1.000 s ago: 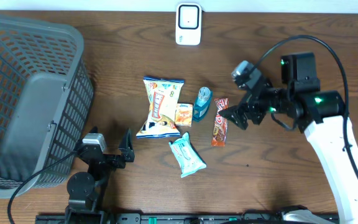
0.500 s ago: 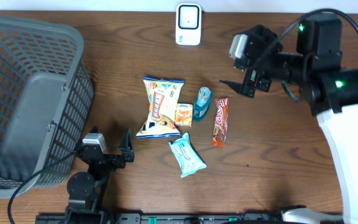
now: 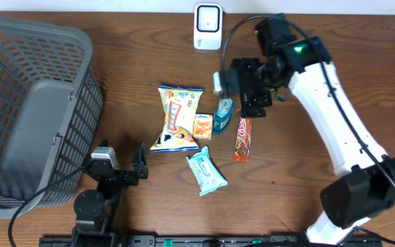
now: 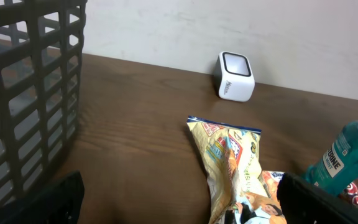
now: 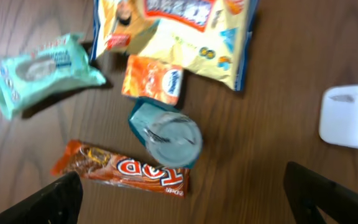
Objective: Scan the item barcode
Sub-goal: 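Reach the right gripper toward the blue bottle, then grasp the blue bottle with the right gripper and stand it upright, then open the right gripper and withdraw it to the right, then reach the right gripper back and grasp the blue bottle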
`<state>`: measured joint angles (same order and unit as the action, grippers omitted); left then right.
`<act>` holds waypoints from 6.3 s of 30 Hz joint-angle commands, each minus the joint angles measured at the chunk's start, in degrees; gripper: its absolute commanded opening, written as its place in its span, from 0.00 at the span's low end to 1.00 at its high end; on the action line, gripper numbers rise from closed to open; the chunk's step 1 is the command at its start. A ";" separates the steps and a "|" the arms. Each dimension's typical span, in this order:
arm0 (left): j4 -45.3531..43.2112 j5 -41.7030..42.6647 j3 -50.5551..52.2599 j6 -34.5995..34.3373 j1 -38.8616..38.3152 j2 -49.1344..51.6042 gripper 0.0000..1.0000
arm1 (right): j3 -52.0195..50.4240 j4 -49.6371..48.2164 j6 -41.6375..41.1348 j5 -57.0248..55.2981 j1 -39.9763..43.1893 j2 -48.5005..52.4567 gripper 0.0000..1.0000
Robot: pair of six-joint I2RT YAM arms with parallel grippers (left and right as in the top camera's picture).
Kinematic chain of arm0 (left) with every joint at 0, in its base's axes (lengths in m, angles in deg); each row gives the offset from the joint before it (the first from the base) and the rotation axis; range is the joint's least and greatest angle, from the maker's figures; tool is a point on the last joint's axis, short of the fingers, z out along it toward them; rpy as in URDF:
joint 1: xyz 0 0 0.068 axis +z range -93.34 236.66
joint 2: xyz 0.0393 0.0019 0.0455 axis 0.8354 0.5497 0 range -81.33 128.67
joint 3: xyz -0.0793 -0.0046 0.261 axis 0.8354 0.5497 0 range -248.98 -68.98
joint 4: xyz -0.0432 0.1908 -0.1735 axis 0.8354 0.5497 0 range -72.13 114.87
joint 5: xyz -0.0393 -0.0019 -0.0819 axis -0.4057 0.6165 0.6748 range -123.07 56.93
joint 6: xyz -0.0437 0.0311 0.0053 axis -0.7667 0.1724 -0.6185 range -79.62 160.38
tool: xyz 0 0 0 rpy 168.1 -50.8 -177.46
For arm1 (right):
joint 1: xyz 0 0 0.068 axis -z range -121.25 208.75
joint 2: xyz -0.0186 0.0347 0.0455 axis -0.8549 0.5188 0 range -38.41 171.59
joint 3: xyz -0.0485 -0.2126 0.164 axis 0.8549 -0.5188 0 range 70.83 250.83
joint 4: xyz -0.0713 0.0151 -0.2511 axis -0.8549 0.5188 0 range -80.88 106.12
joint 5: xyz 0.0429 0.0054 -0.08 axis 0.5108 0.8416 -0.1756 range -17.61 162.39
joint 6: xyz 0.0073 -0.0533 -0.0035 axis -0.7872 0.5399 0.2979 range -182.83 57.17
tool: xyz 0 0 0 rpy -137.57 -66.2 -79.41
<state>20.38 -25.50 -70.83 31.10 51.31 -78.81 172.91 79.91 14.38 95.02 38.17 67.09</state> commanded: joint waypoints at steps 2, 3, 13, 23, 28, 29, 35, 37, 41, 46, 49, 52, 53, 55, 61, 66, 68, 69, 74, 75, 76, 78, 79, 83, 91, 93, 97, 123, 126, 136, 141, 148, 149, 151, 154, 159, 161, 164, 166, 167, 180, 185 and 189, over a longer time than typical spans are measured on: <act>0.79 0.37 1.62 -0.92 0.24 -0.04 0.98 | 1.64 1.03 4.17 -4.85 -1.99 3.10 0.97; 0.79 0.37 1.62 -0.92 0.24 -0.04 0.98 | 1.64 1.09 4.37 -4.96 -2.14 3.61 0.96; 0.79 0.37 1.62 -0.92 0.24 -0.04 0.98 | 1.64 0.04 5.20 -4.52 -3.96 7.30 0.96; 0.79 0.37 1.62 -0.92 0.24 -0.04 0.98 | 1.64 -1.57 5.14 -5.53 -5.38 11.52 0.88; 0.79 0.37 1.62 -0.92 0.24 -0.04 0.98 | 1.64 -0.61 4.37 -6.49 -5.38 11.80 0.83; 0.79 0.37 1.62 -0.92 0.24 -0.04 0.98 | 1.64 -0.50 3.98 -6.49 -5.38 11.80 0.82; 0.79 0.37 1.62 -0.92 0.24 -0.04 0.98 | 1.64 -0.72 2.82 -6.03 -5.40 11.80 0.44; 0.79 0.37 1.62 -0.92 0.24 -0.04 0.98 | 1.64 -1.44 -0.04 -6.05 -5.38 11.80 0.31; 0.79 0.37 1.62 -0.92 0.24 -0.04 0.98 | 1.64 -1.88 -4.22 -6.01 -5.35 11.80 0.24; 0.79 0.37 1.62 -0.92 0.24 -0.04 0.98 | 1.64 -2.73 -11.15 -6.03 -5.35 11.80 0.25; 0.79 0.37 1.62 -0.92 0.24 -0.04 0.98 | 1.64 -4.85 -17.57 -6.03 -5.35 11.80 0.25; 0.79 0.37 1.62 -0.92 0.24 -0.04 0.98 | 1.64 -7.61 -24.98 -5.77 -5.35 11.80 0.31; 0.79 0.37 1.62 -0.92 0.24 -0.04 0.98 | 1.64 -8.44 -27.26 -5.79 -5.35 11.80 0.33; 0.79 0.37 1.62 -0.92 0.24 -0.04 0.98 | 1.64 -9.11 -30.16 -5.81 -5.35 11.80 0.34; 0.79 0.37 1.62 -0.92 0.24 -0.04 0.98 | 1.64 -9.03 -34.12 -5.73 -5.35 11.80 0.36; 0.79 0.37 1.62 -0.92 0.24 -0.04 0.98 | 1.64 -9.38 -34.14 -5.60 -5.35 11.80 0.57; 0.79 0.37 1.62 -0.92 0.24 -0.04 0.98 | 1.66 -10.23 -35.06 -5.60 -5.35 11.74 0.65; 0.79 0.37 1.62 -0.92 0.24 -0.04 0.98 | 1.81 -10.51 -35.67 -5.60 -5.35 11.74 0.68; 0.79 0.37 1.62 -0.92 0.24 -0.04 0.98 | 4.33 -9.92 -39.63 -5.60 -5.35 11.26 0.96; 0.79 0.37 1.62 -0.92 0.24 -0.04 0.98 | 5.05 -9.62 -40.44 -5.60 -5.35 10.93 0.99; 0.79 0.37 1.62 -0.92 0.24 -0.04 0.98 | 6.23 -9.01 -41.46 -5.60 -5.35 10.29 0.99; 0.79 0.37 1.62 -0.92 0.24 -0.04 0.98 | 8.57 -7.87 -43.60 -5.60 -5.33 8.90 0.99; 0.79 0.37 1.62 -0.92 0.24 -0.04 0.98 | 9.75 -7.32 -45.13 -5.60 -5.33 7.96 0.99; 0.79 0.37 1.62 -0.92 0.24 -0.04 0.98 | 13.03 -5.07 -49.66 -5.55 -4.85 2.60 0.99; 0.79 0.37 1.62 -0.92 0.24 -0.04 0.98 | 12.35 -3.87 -56.54 6.25 -1.03 -8.02 0.99; 0.79 0.37 1.62 -0.92 0.24 -0.04 0.98 | 12.22 -3.72 -59.08 6.29 0.24 -8.33 0.99; 0.79 0.37 1.62 -0.92 0.24 -0.04 0.98 | 11.96 -2.10 -62.05 6.25 3.10 -8.41 0.99; 0.79 0.37 1.62 -0.92 0.24 -0.04 0.98 | -39.80 -32.96 -71.19 7.34 11.06 -44.13 0.99; 0.79 0.37 1.62 -0.92 0.24 -0.04 0.98 | -42.95 -38.29 -71.19 8.61 11.06 -43.23 0.99; 0.79 0.37 1.62 -0.92 0.24 -0.04 0.98 | -43.78 -45.97 -70.01 12.24 10.03 -37.18 0.99; 0.79 0.37 1.62 -0.92 0.24 -0.04 0.98 | -43.76 -48.00 -63.84 15.47 7.54 -28.85 0.99; 0.79 0.37 1.62 -0.92 0.24 -0.04 0.98 | -43.76 -60.02 -63.84 15.45 4.31 -18.75 0.99; 0.79 0.37 1.62 -0.92 0.24 -0.04 0.98 | -43.76 -61.53 -63.87 15.47 3.89 -17.79 0.99; 0.79 0.37 1.62 -0.92 0.24 -0.04 0.98 | -43.76 -63.58 -63.82 15.08 3.21 -16.26 0.99; 0.79 0.37 1.62 -0.92 0.24 -0.04 0.98 | -43.76 -66.58 -63.84 14.38 2.36 -13.44 0.99; 0.79 0.37 1.62 -0.92 0.24 -0.04 0.98 | -43.76 -70.95 -63.84 14.36 1.33 -9.31 0.99; 0.79 0.37 1.62 -0.92 0.24 -0.04 0.98 | -43.76 -72.39 -63.84 14.16 0.98 -7.82 0.99; 0.79 0.37 1.62 -0.92 0.24 -0.04 0.98 | -43.76 -73.88 -63.84 13.57 0.68 -6.16 0.99; 0.79 0.37 1.62 -0.92 0.24 -0.04 0.98 | -43.76 -74.66 -63.84 13.46 0.59 -5.35 0.99; 0.79 0.37 1.62 -0.92 0.24 -0.04 0.98 | -43.76 -74.86 -63.84 13.42 0.61 -5.09 0.99; 0.79 0.37 1.62 -0.92 0.24 -0.04 0.98 | -43.74 -75.34 -60.15 8.74 -0.74 -4.22 0.96; 0.79 0.37 1.62 -0.92 0.24 -0.04 0.98 | -43.34 -75.30 -59.17 6.14 -2.27 -4.22 0.95; 0.79 0.37 1.62 -0.92 0.24 -0.04 0.98 | -43.34 -75.10 -57.88 3.37 -2.91 -4.22 0.91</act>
<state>20.38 -25.50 -70.83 31.10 51.31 -78.81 129.13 4.83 -45.75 101.16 35.94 62.47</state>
